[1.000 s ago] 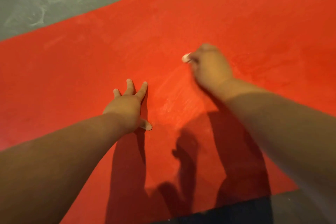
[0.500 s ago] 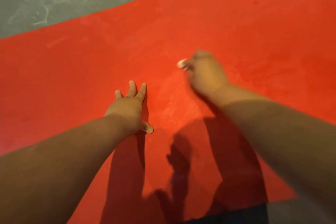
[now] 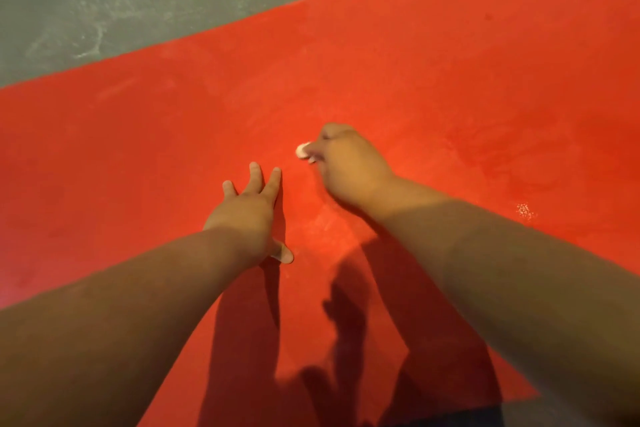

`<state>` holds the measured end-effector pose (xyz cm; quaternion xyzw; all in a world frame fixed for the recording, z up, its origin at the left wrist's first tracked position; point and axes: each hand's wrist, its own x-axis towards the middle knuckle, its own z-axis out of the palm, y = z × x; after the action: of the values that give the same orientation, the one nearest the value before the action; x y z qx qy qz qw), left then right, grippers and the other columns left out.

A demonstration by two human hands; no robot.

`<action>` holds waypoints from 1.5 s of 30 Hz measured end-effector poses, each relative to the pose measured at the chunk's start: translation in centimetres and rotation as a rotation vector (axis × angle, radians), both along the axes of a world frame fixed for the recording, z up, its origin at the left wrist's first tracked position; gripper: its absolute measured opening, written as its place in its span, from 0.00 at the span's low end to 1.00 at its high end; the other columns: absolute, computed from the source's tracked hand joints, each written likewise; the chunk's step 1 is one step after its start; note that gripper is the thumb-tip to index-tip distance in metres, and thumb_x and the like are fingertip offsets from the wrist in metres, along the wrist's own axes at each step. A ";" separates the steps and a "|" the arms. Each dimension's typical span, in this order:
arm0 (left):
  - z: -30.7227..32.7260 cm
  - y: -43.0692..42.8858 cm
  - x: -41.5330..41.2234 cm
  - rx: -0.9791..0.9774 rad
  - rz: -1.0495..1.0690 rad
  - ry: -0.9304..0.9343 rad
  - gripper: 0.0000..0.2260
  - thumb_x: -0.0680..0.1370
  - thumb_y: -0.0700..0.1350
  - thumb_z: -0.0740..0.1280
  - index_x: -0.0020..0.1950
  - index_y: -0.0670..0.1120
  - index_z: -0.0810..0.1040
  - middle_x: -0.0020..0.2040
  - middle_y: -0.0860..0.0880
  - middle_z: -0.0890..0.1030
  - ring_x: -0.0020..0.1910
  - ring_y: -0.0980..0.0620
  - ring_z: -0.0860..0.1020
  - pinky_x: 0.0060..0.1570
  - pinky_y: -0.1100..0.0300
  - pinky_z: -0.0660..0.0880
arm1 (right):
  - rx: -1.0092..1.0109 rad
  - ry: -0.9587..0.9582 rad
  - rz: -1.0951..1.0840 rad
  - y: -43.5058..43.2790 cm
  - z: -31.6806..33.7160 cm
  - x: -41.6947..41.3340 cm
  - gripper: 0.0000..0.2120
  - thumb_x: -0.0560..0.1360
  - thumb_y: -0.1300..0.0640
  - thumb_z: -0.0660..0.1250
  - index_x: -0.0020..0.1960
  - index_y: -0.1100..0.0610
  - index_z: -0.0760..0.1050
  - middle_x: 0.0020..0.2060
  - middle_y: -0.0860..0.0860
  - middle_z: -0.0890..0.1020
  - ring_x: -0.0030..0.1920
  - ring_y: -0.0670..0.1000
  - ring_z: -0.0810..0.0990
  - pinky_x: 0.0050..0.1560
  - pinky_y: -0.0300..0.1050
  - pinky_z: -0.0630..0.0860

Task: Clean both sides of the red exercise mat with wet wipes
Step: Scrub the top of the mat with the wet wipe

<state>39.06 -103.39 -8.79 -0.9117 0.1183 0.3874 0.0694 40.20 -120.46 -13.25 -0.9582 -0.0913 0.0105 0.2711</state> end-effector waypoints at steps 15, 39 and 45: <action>0.1 -0.4 0.5 0.056 -0.042 0.025 0.64 0.61 0.58 0.80 0.76 0.55 0.31 0.76 0.49 0.30 0.75 0.30 0.45 0.68 0.40 0.63 | -0.088 -0.041 -0.043 2.5 0.3 1.1 0.18 0.78 0.63 0.55 0.66 0.58 0.72 0.56 0.56 0.74 0.58 0.57 0.71 0.57 0.46 0.66; -0.2 1.6 8.7 -0.044 -0.281 -0.008 0.58 0.63 0.63 0.76 0.76 0.61 0.34 0.78 0.47 0.34 0.75 0.32 0.42 0.67 0.33 0.62 | -0.310 0.180 -0.559 -6.0 1.7 7.7 0.15 0.76 0.64 0.59 0.59 0.58 0.79 0.57 0.61 0.77 0.57 0.61 0.77 0.58 0.47 0.71; 0.1 1.4 9.6 -0.039 -0.276 0.057 0.58 0.65 0.58 0.77 0.75 0.62 0.33 0.77 0.50 0.32 0.75 0.33 0.40 0.69 0.36 0.62 | -0.138 0.045 -0.260 4.5 0.7 3.7 0.17 0.74 0.64 0.61 0.61 0.62 0.77 0.51 0.59 0.77 0.53 0.61 0.75 0.56 0.48 0.71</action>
<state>48.65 -102.02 -8.70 -0.8765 0.2520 0.3975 0.1010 43.88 -115.92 -12.58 -0.9777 0.0407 0.0027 0.2058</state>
